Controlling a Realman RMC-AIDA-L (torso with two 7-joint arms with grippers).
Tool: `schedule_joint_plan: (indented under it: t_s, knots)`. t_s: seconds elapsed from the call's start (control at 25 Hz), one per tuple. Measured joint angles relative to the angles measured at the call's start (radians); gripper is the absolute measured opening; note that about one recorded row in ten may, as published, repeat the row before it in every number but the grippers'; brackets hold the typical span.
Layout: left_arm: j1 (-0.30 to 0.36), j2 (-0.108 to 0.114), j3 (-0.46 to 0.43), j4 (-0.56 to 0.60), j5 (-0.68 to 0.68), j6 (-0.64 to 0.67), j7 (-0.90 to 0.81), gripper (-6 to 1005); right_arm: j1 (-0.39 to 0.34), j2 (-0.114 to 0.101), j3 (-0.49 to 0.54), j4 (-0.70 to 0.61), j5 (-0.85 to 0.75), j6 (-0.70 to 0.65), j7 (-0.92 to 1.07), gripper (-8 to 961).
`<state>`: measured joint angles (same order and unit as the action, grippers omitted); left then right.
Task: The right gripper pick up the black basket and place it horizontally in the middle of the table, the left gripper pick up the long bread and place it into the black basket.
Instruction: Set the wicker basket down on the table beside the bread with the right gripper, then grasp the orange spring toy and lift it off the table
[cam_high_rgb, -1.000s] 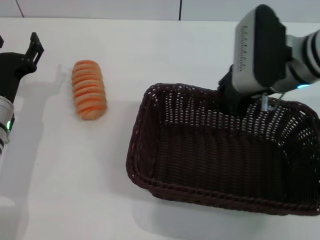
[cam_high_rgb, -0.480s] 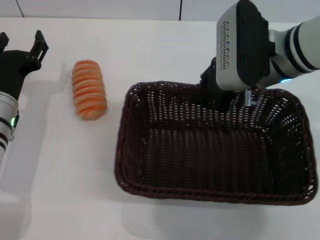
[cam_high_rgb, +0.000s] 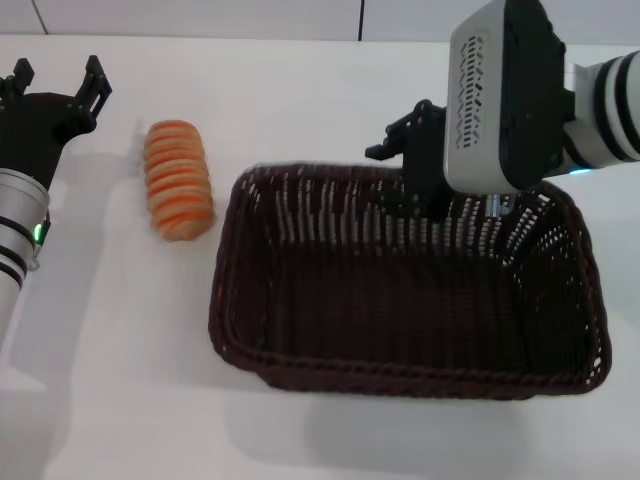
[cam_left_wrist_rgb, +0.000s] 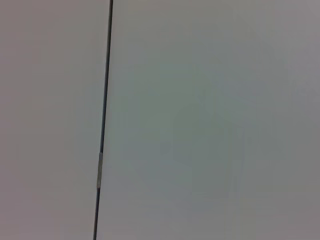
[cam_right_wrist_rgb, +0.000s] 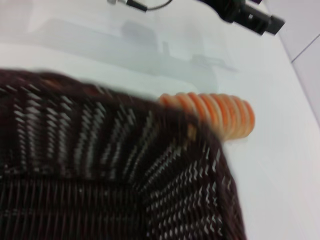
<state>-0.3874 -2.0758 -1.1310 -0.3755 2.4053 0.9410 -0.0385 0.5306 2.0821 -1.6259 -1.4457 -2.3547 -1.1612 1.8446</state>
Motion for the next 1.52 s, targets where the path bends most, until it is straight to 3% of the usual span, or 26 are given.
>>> schedule_joint_plan:
  t_s: [0.04,0.28,0.52,0.68,0.8,0.96,1.08,1.24,1.4,1.52]
  knots:
    - [-0.002,0.000,-0.001,0.000,0.000,0.000,0.000,855,-0.017,0.000,-0.008,-0.027,0.000,-0.001,0.004,227]
    - [-0.002,0.001,-0.001,0.000,0.000,-0.001,0.000,855,-0.087,0.000,-0.046,-0.152,-0.005,0.008,0.028,468]
    - [-0.002,0.002,0.002,0.000,0.000,0.003,0.000,855,-0.184,0.000,-0.080,-0.270,-0.005,0.127,0.042,712]
    - [0.000,0.002,0.002,0.000,0.001,0.003,0.000,854,-0.296,0.001,-0.132,-0.299,-0.006,0.439,0.037,837]
    - [-0.001,0.002,0.003,-0.002,0.005,-0.002,0.000,854,-0.356,0.000,-0.164,-0.232,0.000,0.809,0.040,833]
    - [0.007,0.006,0.018,-0.032,0.007,0.003,0.001,854,-0.380,-0.003,-0.185,-0.130,0.073,1.132,0.115,831]
    - [0.015,0.012,0.026,-0.059,0.012,0.002,0.001,854,-0.404,-0.004,-0.224,-0.045,0.098,1.363,0.274,831]
    - [0.016,0.015,0.029,-0.067,0.037,-0.005,0.003,854,-0.450,-0.006,-0.303,0.098,0.006,1.693,0.579,830]
    - [0.017,0.017,0.026,-0.084,0.070,-0.023,0.002,855,-0.503,-0.003,-0.352,0.207,-0.027,1.856,0.796,830]
    - [0.037,0.042,0.013,-0.203,0.110,-0.193,0.001,855,-0.558,-0.004,-0.362,0.291,-0.025,1.940,0.954,830]
